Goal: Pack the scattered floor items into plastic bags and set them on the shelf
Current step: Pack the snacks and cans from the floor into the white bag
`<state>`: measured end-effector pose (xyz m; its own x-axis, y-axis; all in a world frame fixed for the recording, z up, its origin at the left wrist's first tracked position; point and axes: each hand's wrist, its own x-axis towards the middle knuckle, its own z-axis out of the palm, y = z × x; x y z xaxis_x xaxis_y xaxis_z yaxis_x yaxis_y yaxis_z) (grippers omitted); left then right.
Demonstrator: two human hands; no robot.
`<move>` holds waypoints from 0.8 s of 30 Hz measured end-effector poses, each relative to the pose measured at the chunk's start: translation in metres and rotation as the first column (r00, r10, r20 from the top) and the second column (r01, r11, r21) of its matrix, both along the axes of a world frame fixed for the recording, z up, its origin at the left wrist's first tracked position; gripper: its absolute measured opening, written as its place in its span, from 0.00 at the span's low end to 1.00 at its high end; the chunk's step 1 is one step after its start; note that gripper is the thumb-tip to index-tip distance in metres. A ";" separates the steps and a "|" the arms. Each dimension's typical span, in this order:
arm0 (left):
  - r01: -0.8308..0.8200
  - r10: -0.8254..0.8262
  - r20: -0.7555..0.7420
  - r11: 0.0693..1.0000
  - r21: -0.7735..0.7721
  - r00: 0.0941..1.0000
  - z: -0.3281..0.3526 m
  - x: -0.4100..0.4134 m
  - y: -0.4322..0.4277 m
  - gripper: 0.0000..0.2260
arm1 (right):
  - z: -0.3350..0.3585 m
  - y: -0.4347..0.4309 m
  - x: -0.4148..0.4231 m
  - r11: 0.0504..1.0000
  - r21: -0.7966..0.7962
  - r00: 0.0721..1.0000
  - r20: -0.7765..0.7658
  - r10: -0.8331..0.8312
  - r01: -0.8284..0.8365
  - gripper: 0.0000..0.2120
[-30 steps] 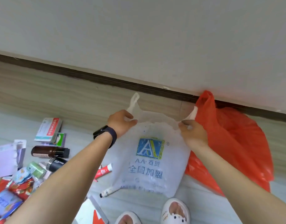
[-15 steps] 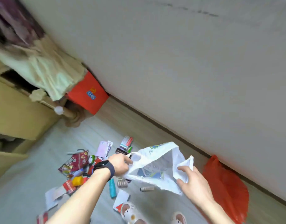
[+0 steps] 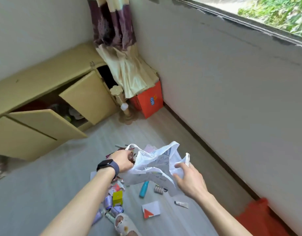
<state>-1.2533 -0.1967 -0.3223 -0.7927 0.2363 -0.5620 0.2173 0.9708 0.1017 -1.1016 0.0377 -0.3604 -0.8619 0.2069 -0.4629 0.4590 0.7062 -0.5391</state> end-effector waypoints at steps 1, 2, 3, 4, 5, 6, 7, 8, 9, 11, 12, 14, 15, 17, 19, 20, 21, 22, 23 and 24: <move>-0.012 0.012 -0.003 1.000 -0.012 1.000 -0.005 -0.005 -0.018 0.15 | -0.001 -0.016 -0.006 1.000 0.008 1.000 0.011 0.007 -0.007 0.16; -0.019 0.019 -0.003 0.999 -0.026 1.000 -0.011 -0.012 -0.037 0.15 | -0.003 -0.032 -0.013 1.000 0.026 1.000 0.020 0.013 -0.014 0.17; -0.026 0.026 0.006 0.999 -0.036 1.000 -0.020 -0.020 -0.055 0.15 | -0.005 -0.047 -0.019 0.998 0.054 0.999 0.034 0.020 -0.022 0.18; -0.035 0.035 0.013 0.999 -0.038 0.999 -0.030 -0.028 -0.072 0.16 | -0.009 -0.062 -0.026 0.996 0.087 0.998 0.056 0.029 -0.033 0.19; -0.046 0.047 0.017 0.998 -0.046 0.999 -0.039 -0.037 -0.086 0.16 | -0.012 -0.075 -0.032 0.992 0.117 0.996 0.084 0.037 -0.046 0.19; -0.056 0.057 0.019 0.997 -0.050 0.998 -0.049 -0.046 -0.103 0.17 | -0.018 -0.089 -0.040 0.987 0.149 0.992 0.114 0.045 -0.062 0.20; -0.062 0.063 0.026 0.997 -0.055 0.998 -0.059 -0.052 -0.119 0.18 | -0.026 -0.103 -0.049 0.981 0.177 0.988 0.147 0.055 -0.081 0.20; -0.060 0.061 0.029 0.997 -0.057 0.998 -0.071 -0.056 -0.135 0.21 | -0.035 -0.117 -0.058 0.974 0.203 0.982 0.178 0.067 -0.104 0.20; -0.054 0.056 0.031 0.996 -0.065 0.998 -0.084 -0.058 -0.151 0.25 | -0.046 -0.130 -0.067 0.965 0.226 0.974 0.209 0.087 -0.135 0.20; -0.022 0.025 0.035 0.995 -0.095 0.999 -0.110 -0.053 -0.176 0.31 | -0.069 -0.152 -0.080 0.940 0.256 0.949 0.278 0.150 -0.223 0.22; -0.014 0.018 0.037 0.994 -0.106 0.999 -0.128 -0.050 -0.189 0.32 | -0.084 -0.165 -0.084 0.923 0.268 0.932 0.309 0.188 -0.275 0.24; -0.047 0.053 0.041 0.989 -0.142 0.998 -0.165 -0.038 -0.207 0.33 | -0.118 -0.187 -0.087 0.879 0.290 0.894 0.360 0.266 -0.378 0.32; -0.078 0.085 0.033 0.982 -0.170 0.996 -0.181 -0.033 -0.212 0.34 | -0.135 -0.195 -0.085 0.852 0.301 0.874 0.379 0.305 -0.428 0.36; -0.164 0.169 0.009 0.964 -0.209 0.986 -0.223 -0.022 -0.221 0.36 | -0.182 -0.210 -0.081 0.806 0.298 0.827 0.427 0.367 -0.512 0.43; -0.288 0.291 -0.011 0.939 -0.190 0.957 -0.269 -0.010 -0.226 0.35 | -0.232 -0.218 -0.077 0.795 0.282 0.796 0.482 0.367 -0.537 0.47; -0.379 0.382 -0.010 0.912 -0.155 0.924 -0.289 -0.006 -0.228 0.33 | -0.253 -0.219 -0.076 0.797 0.280 0.788 0.506 0.350 -0.535 0.47; -0.472 0.477 0.009 0.873 -0.122 0.879 -0.313 -0.003 -0.230 0.30 | -0.278 -0.219 -0.075 0.800 0.277 0.780 0.528 0.335 -0.531 0.47; -0.539 0.545 0.024 0.835 -0.109 0.838 -0.338 -0.001 -0.233 0.28 | -0.302 -0.218 -0.074 0.804 0.279 0.780 0.537 0.322 -0.524 0.47; -0.568 0.573 0.024 0.816 -0.109 0.819 -0.363 0.001 -0.235 0.27 | -0.328 -0.216 -0.073 0.811 0.286 0.790 0.529 0.311 -0.511 0.46; -0.554 0.558 0.006 0.824 -0.116 0.829 -0.388 0.002 -0.237 0.28 | -0.354 -0.212 -0.073 0.812 0.296 0.796 0.525 0.301 -0.503 0.46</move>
<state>-1.2508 -0.4340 -0.7102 -0.7493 -0.3001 -0.5903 -0.3648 0.9310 -0.0103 -1.1747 -0.1748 -0.7142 -0.6337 0.1395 -0.7609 0.1918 0.9812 0.0201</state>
